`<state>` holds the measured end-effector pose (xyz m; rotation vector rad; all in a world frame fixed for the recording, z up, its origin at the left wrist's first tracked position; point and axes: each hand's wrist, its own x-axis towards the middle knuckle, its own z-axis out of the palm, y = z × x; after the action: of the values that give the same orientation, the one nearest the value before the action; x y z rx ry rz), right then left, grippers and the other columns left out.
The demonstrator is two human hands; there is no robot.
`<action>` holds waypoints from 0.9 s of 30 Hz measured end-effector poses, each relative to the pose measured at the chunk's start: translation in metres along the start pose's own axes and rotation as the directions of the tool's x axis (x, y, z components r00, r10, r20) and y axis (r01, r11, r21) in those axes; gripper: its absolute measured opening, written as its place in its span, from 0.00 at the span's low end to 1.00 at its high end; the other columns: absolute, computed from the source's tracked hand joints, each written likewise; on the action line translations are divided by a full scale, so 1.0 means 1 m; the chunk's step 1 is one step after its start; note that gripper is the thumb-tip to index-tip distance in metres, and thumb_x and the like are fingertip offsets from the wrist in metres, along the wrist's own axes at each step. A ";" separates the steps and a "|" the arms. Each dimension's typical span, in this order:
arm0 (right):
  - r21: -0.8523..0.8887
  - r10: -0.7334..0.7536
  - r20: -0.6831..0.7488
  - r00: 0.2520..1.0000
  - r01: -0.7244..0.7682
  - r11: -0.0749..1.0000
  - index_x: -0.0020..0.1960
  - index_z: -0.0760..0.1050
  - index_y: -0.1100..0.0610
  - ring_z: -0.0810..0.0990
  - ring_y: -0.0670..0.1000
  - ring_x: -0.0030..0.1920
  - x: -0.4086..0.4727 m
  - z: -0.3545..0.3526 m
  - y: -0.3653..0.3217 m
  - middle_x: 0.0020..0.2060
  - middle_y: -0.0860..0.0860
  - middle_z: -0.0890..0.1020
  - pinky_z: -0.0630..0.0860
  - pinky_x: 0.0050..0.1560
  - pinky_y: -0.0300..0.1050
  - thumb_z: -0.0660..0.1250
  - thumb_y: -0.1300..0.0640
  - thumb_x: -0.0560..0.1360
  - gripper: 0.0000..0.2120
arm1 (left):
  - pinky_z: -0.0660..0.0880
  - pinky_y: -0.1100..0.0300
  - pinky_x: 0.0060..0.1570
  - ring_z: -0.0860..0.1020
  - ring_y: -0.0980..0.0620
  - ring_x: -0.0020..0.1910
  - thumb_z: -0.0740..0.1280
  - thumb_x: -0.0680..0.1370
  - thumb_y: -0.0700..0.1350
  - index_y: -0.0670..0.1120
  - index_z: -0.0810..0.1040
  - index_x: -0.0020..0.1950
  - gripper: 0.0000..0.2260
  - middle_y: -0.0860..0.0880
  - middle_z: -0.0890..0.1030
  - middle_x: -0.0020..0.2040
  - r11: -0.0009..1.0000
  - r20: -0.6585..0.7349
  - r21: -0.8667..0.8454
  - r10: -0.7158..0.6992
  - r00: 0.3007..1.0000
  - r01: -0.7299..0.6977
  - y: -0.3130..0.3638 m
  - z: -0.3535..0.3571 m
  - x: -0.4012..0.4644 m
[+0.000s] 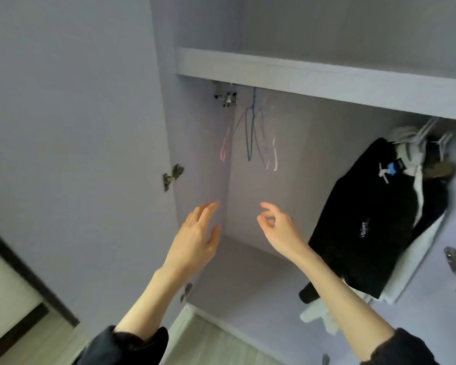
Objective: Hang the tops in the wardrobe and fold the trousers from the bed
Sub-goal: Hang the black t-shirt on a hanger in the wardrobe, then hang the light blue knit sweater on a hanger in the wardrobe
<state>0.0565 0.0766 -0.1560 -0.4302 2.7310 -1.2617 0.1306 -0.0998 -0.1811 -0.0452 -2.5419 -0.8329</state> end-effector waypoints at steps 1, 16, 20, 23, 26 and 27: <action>0.013 -0.012 0.017 1.000 0.012 1.000 0.69 0.67 0.56 0.76 0.47 0.51 -0.007 0.009 -0.004 0.56 0.50 0.78 0.66 0.46 0.31 0.59 0.57 0.80 0.18 | 0.66 0.60 0.60 0.69 0.49 0.66 0.61 0.79 0.42 0.46 0.66 0.72 0.20 0.49 0.70 0.67 1.000 -0.014 -0.003 -0.015 1.000 0.015 -0.003 -0.002 -0.009; 0.211 -0.409 0.769 0.491 0.409 0.888 0.65 0.72 0.54 0.76 0.42 0.48 -0.160 0.363 -0.216 0.48 0.43 0.78 0.66 0.44 0.20 0.61 0.56 0.79 0.15 | 0.69 0.56 0.62 0.73 0.53 0.62 0.61 0.79 0.41 0.48 0.72 0.67 0.16 0.52 0.75 0.62 0.629 -0.412 -0.038 -0.717 0.562 0.776 -0.184 -0.235 -0.335; 0.301 -0.481 0.815 0.323 0.474 0.828 0.64 0.73 0.55 0.76 0.42 0.44 -0.171 0.447 -0.288 0.46 0.44 0.78 0.66 0.43 0.21 0.61 0.57 0.79 0.14 | 0.69 0.61 0.61 0.75 0.55 0.59 0.61 0.79 0.39 0.45 0.74 0.65 0.15 0.51 0.77 0.61 0.497 -0.554 -0.150 -0.758 0.343 0.855 -0.230 -0.296 -0.386; 0.376 -0.532 0.822 0.204 0.507 0.776 0.64 0.73 0.54 0.76 0.43 0.45 -0.174 0.503 -0.340 0.48 0.46 0.79 0.67 0.42 0.23 0.60 0.56 0.80 0.14 | 0.69 0.64 0.59 0.76 0.56 0.57 0.62 0.78 0.38 0.45 0.74 0.64 0.15 0.52 0.77 0.60 0.422 -0.631 -0.182 -0.743 0.224 0.888 -0.262 -0.335 -0.411; 0.430 -0.545 0.833 0.094 0.510 0.745 0.64 0.73 0.52 0.76 0.43 0.46 -0.180 0.557 -0.391 0.49 0.45 0.78 0.66 0.46 0.29 0.59 0.55 0.80 0.14 | 0.69 0.63 0.57 0.75 0.57 0.56 0.62 0.78 0.38 0.45 0.74 0.65 0.15 0.52 0.77 0.59 0.333 -0.677 -0.240 -0.731 0.089 0.912 -0.289 -0.374 -0.432; 0.449 -0.549 0.834 0.047 0.522 0.726 0.64 0.73 0.51 0.76 0.42 0.46 -0.183 0.574 -0.409 0.48 0.45 0.78 0.67 0.47 0.30 0.59 0.55 0.80 0.13 | 0.70 0.62 0.58 0.75 0.57 0.56 0.61 0.79 0.38 0.46 0.74 0.65 0.15 0.52 0.77 0.59 0.309 -0.696 -0.265 -0.717 0.041 0.913 -0.298 -0.385 -0.439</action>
<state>0.4377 -0.5399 -0.2244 -1.7022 1.4167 -0.6232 0.6327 -0.5131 -0.2642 1.7233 -1.5920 -0.6135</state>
